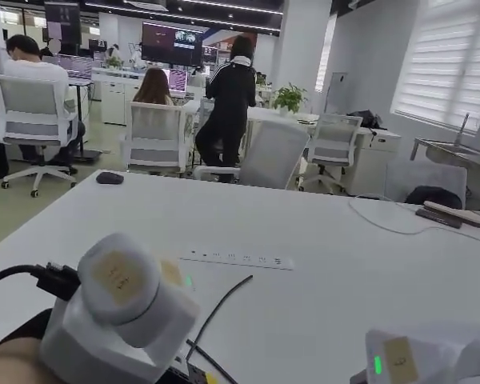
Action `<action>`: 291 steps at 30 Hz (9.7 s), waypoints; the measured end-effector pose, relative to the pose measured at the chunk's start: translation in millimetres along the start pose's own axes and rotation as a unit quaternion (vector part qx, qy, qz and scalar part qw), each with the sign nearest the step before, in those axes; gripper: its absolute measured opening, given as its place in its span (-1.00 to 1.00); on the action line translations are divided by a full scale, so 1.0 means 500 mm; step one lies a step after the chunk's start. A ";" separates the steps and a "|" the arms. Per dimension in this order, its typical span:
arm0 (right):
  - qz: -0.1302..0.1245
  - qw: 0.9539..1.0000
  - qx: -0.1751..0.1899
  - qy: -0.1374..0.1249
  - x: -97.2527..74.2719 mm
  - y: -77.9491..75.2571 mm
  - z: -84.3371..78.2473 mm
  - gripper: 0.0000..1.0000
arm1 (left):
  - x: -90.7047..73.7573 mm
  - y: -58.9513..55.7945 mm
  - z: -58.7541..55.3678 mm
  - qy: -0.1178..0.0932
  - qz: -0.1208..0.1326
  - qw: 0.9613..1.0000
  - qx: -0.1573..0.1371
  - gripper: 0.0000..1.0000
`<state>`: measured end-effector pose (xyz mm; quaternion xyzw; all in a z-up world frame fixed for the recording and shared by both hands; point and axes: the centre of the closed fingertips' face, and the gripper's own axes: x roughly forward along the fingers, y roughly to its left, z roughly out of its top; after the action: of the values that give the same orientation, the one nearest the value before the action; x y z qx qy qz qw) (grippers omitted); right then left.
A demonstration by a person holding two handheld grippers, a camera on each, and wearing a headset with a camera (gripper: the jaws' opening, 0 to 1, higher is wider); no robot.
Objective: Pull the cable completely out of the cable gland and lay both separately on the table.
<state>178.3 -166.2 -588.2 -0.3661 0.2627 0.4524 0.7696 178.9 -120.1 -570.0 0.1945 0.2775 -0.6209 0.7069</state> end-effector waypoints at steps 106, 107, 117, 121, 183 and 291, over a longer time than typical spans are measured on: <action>0.028 0.991 0.040 0.127 0.071 0.035 -0.166 -0.94 | -0.109 0.126 -0.104 0.076 0.150 0.984 0.050 -0.95; 0.028 0.990 0.039 0.131 0.073 0.033 -0.174 -0.94 | -0.108 0.124 -0.103 0.076 0.150 0.985 0.050 -0.95; 0.047 0.977 0.049 0.201 0.111 0.024 -0.318 -0.93 | -0.110 0.122 -0.109 0.077 0.152 0.984 0.043 -0.90; 0.052 0.973 0.069 0.215 0.123 0.029 -0.367 -0.93 | -0.115 0.120 -0.116 0.077 0.155 0.984 0.037 -0.89; 0.098 0.986 0.130 0.037 0.490 -0.029 0.000 -0.90 | -0.237 0.087 -0.264 0.079 0.190 0.974 -0.092 -0.56; 0.135 0.991 0.005 -0.003 0.197 0.050 -0.003 -0.95 | -0.047 0.091 -0.138 0.096 0.053 0.985 0.129 -0.68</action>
<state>200.5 -109.5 -669.6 -0.3216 0.3096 0.5520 0.7043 211.4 -52.2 -611.3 0.3578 0.2508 -0.5913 0.6779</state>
